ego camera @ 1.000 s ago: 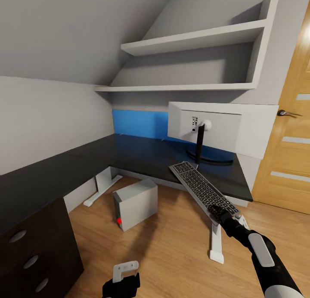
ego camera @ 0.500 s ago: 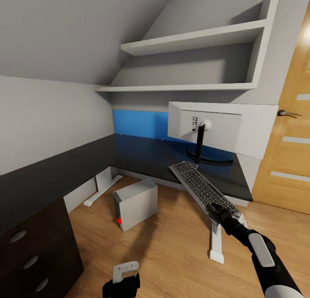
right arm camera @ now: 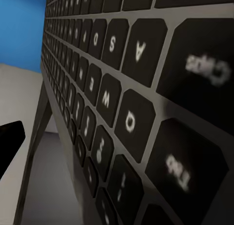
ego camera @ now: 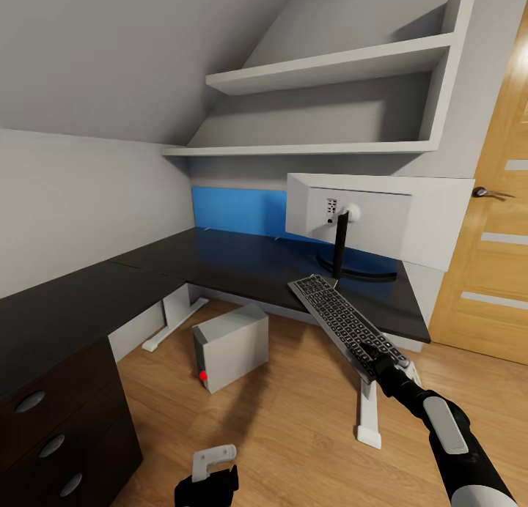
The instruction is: In the bedroom, organize the workspace by keeping the computer under the desk, ensuring the monitor is on the desk, placing the keyboard on the desk next to the monitor, placing the mouse on the desk next to the keyboard, moving the folder from the swivel chair onto the desk next to the mouse, stacking the notebook on top of the folder with the pen on top of the notebook, and positioning the swivel chair next to the desk.
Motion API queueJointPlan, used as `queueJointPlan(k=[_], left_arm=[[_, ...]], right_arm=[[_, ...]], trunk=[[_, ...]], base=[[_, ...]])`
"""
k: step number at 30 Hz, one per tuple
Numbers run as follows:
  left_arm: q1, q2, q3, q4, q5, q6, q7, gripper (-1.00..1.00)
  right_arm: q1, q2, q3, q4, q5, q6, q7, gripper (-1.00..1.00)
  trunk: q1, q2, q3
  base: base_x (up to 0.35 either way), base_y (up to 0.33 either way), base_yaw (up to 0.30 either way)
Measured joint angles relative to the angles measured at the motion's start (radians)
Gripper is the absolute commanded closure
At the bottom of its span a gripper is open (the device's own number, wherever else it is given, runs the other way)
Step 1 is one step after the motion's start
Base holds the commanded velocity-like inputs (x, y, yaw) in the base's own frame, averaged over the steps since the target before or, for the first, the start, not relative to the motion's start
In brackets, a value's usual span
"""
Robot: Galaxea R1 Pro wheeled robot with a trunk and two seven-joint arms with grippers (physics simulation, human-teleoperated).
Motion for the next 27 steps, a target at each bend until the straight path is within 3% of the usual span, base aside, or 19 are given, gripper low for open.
queueJointPlan(k=[4,5,22,27], left_arm=[[-0.001,0.000,0.000,0.000,0.000,0.000,0.000,-1.00],[0.000,0.000,0.000,0.000,0.000,0.000,0.000,-1.00],[0.000,0.000,0.000,0.000,-0.004,-0.002,0.002,-1.00],[0.000,0.000,-0.001,0.000,-0.004,-0.002,0.004,-1.00]], right_arm=[[0.000,0.000,0.000,0.000,0.000,0.000,0.002,-1.00],[0.000,0.000,0.000,0.000,0.000,0.000,0.003,1.00],[0.000,0.000,0.000,-0.001,-0.006,-0.001,0.003,1.00],[0.000,0.001,0.000,-0.005,-0.008,0.000,0.003,1.00]], trunk=[[0.000,0.000,0.000],[0.000,0.000,0.000],[0.000,0.000,0.000],[-0.019,0.035,0.016]], base=[[0.000,0.000,0.000],[0.000,0.000,0.000],[0.000,0.000,0.000],[0.000,0.000,0.000]])
